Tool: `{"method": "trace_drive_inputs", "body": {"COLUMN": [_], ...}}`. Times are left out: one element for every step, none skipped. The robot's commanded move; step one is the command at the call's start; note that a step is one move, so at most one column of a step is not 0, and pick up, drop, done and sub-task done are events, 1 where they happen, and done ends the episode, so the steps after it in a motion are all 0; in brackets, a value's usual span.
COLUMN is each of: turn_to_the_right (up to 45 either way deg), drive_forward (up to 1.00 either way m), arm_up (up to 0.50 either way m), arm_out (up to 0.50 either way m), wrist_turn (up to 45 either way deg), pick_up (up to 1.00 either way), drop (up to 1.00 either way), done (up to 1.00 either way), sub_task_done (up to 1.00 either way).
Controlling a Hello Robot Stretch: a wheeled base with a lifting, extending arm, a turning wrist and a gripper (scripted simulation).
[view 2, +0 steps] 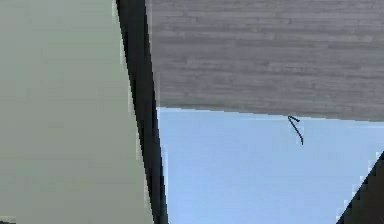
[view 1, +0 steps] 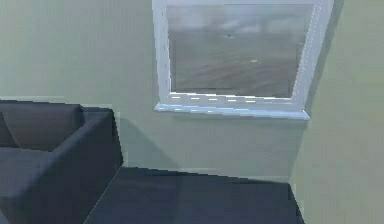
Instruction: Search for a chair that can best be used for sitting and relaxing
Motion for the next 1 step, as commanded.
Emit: {"method": "trace_drive_inputs", "body": {"turn_to_the_right": [-45.0], "drive_forward": [0.0], "arm_up": [0.0], "arm_out": [0.0], "wrist_turn": [0.0], "pick_up": [0.0], "drop": [0.0], "done": [0.0], "sub_task_done": [0.0]}}
